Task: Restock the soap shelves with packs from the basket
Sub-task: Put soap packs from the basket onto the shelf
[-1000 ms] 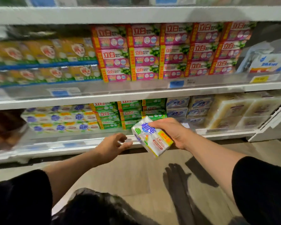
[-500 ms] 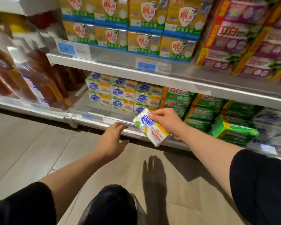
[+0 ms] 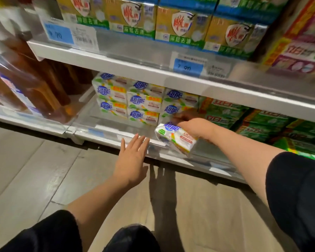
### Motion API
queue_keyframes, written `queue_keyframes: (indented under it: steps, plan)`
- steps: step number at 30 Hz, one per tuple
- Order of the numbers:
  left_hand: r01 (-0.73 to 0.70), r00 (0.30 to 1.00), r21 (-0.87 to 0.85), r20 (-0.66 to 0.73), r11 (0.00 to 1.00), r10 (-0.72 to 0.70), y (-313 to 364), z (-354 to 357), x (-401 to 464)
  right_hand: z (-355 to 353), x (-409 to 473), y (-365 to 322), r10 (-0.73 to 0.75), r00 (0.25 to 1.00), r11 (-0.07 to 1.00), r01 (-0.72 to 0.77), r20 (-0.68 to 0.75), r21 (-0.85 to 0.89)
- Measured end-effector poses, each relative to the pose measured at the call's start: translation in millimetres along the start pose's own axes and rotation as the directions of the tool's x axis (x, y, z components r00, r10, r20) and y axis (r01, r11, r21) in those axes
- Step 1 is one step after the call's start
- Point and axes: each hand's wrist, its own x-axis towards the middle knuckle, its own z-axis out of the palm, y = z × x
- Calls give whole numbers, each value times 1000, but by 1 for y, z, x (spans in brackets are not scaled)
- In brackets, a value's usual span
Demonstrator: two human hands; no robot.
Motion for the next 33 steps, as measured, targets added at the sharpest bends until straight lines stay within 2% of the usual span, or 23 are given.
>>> queue_keyframes:
  steps: [2,5,9,13,16,20,25,29,33]
  plan:
    - [-6,1000,-20,-22,1000,6,0,4,-2,2,2,2,-18,997,996,24,72,-82]
    - [-23,999,-40,-47,999,21,-4,11,-5,-2,-8,4,101,980,980,-68,172,-186]
    - [-32,998,-57,-58,998,29,-7,17,-4,-5,-10,7,101,987,951,-59,123,-302]
    - [-32,998,-52,-53,998,29,-8,20,-3,7,-4,6,-109,994,967,111,21,-228]
    - [-34,998,-50,-58,998,31,-10,22,-4,21,-2,14,-108,994,969,108,12,-221]
    - [-25,999,-30,-37,999,24,-9,22,-3,32,-4,28,-118,992,990,115,-34,-78]
    - [-9,1000,-28,-17,1000,9,-7,20,-2,34,-15,30,-129,990,985,122,-51,-126]
    - [15,1000,-49,18,999,-14,6,0,-10,18,-55,40,-177,976,976,158,-124,-152]
    - [-57,998,-99,-29,993,55,49,-40,-36,-23,-123,54,-151,984,977,132,-100,-170]
